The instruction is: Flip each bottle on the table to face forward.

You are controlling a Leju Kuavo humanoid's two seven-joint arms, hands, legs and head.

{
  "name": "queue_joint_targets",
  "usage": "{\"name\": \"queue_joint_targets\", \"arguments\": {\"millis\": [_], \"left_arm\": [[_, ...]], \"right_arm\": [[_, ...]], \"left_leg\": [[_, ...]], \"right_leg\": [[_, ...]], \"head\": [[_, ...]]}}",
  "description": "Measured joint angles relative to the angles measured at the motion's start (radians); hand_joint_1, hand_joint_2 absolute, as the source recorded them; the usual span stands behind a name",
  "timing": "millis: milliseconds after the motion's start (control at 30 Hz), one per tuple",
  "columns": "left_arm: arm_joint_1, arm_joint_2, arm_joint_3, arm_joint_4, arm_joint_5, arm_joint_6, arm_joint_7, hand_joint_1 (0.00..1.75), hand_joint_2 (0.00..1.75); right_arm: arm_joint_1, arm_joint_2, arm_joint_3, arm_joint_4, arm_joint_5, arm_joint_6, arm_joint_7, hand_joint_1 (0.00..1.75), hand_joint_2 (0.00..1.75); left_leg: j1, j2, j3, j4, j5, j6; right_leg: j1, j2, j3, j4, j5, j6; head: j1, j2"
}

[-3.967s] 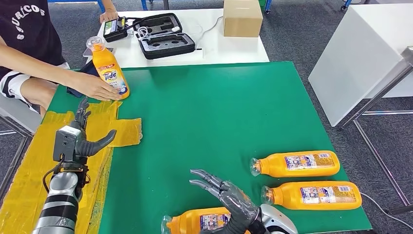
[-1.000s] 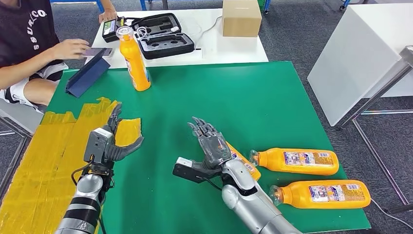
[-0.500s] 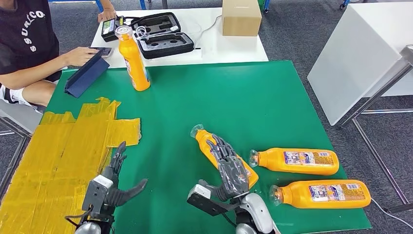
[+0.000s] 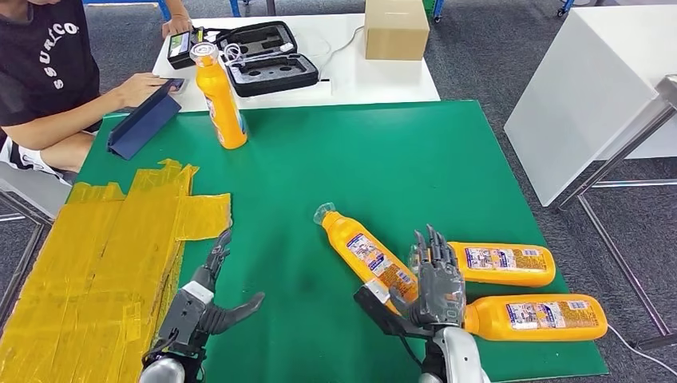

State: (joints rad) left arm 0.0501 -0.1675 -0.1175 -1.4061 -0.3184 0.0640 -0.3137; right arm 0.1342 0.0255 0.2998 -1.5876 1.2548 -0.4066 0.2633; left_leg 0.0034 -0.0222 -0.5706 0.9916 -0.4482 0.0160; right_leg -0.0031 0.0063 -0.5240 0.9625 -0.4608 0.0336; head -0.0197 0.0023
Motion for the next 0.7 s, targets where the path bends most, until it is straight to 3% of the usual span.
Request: {"name": "queue_joint_targets", "arguments": {"millis": [167,533,700], "left_arm": [[-0.064,-0.023,-0.027,0.071,0.014,-0.013,-0.003,0.0,1.75],[-0.094,-0.027,-0.044,0.115,0.018,-0.003,0.001,0.0,1.75],[-0.111,-0.027,-0.043,0.126,-0.006,0.026,0.012,0.0,1.75]], "right_arm": [[-0.092,0.024,-0.063,0.079,0.037,0.04,0.021,0.0,1.75],[-0.207,0.05,-0.097,0.208,0.04,0.063,0.047,0.0,1.75],[-0.299,0.08,-0.098,0.332,-0.024,0.036,0.004,0.0,1.75]], "left_leg": [[0.0,0.001,0.002,0.0,0.0,0.0],[0.0,0.001,0.001,0.0,0.0,0.0],[0.0,0.001,0.002,0.0,0.001,0.0]], "right_leg": [[0.0,0.0,0.001,0.0,0.0,0.0],[0.001,0.001,0.001,0.0,0.0,0.0],[0.001,0.0,0.002,0.0,0.0,0.0]], "head": [[0.0,0.0],[0.0,0.0],[0.0,0.0]]}}
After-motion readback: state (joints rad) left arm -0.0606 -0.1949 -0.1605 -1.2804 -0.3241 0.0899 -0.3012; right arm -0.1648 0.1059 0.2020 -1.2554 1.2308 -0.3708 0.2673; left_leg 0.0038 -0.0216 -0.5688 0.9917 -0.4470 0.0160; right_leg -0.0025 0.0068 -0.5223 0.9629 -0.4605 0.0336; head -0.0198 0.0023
